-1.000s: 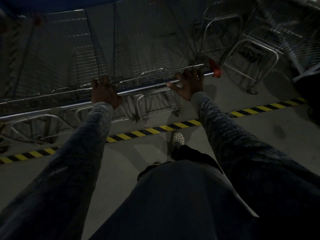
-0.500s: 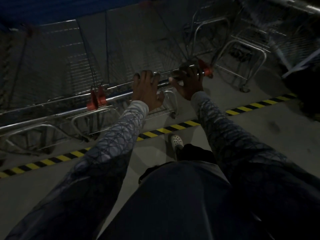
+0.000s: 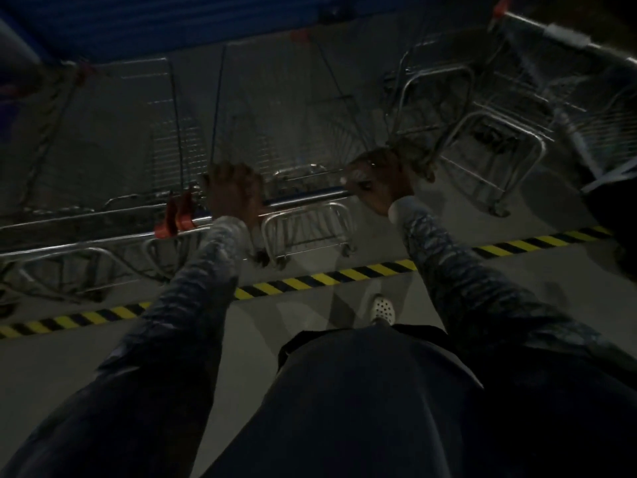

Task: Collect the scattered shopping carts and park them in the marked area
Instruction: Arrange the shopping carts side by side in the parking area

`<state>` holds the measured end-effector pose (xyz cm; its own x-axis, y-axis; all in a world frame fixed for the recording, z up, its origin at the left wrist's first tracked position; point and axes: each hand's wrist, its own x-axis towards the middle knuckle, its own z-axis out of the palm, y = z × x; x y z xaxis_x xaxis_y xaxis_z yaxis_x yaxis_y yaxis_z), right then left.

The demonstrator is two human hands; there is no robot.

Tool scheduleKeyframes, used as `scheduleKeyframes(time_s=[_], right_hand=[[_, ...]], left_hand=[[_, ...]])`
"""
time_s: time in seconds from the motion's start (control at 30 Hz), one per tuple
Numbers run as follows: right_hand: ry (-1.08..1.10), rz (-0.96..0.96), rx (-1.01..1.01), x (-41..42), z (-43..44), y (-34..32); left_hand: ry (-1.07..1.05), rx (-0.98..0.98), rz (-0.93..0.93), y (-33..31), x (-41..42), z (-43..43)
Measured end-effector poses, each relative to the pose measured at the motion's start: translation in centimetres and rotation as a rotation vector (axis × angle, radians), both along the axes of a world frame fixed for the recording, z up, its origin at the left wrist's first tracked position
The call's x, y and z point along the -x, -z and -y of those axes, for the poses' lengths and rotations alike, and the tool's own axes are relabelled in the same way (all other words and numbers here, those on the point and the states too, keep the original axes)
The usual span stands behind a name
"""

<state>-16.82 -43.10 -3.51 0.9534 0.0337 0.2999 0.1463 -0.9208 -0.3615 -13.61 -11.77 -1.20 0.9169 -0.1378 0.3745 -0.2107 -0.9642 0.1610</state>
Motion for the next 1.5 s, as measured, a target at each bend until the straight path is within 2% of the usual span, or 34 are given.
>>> scheduleKeyframes(time_s=[0.07, 0.2, 0.33, 0.5, 0.87, 1.1, 1.27, 1.37, 1.5], right_hand=[[-0.026, -0.100, -0.042, -0.3, -1.4, 0.0], [-0.108, -0.134, -0.193, -0.7, -4.6, 0.9], [-0.078, -0.124, -0.094, 0.6, -6.1, 1.9], [0.009, -0.084, -0.019, 0.8, -6.4, 2.1], [0.025, -0.013, 0.036, 1.3, -6.6, 2.4], [0.032, 0.011, 0.064, 1.6, -6.3, 2.7], [0.029, 0.016, 0.023, 1.6, -6.6, 2.3], [0.051, 0.091, -0.047, 1.7, -6.5, 2.2], [0.085, 0.104, -0.063, 1.7, -6.6, 1.9]], left_hand=[[-0.106, -0.033, -0.026, 0.1, 0.1, -3.7], [-0.177, -0.140, -0.086, 0.3, 0.6, -8.9], [-0.154, -0.220, -0.127, 1.1, 0.4, -10.9], [-0.007, -0.167, -0.072, 1.6, 0.3, -12.1], [-0.019, -0.304, -0.107, 2.1, 0.1, -12.0], [0.021, -0.297, -0.071, 2.2, 0.3, -12.1], [0.028, -0.213, -0.004, 2.1, 1.0, -11.3], [0.120, -0.107, 0.108, 2.2, 2.7, -7.5], [0.275, -0.055, 0.137, 2.4, 4.8, -1.8]])
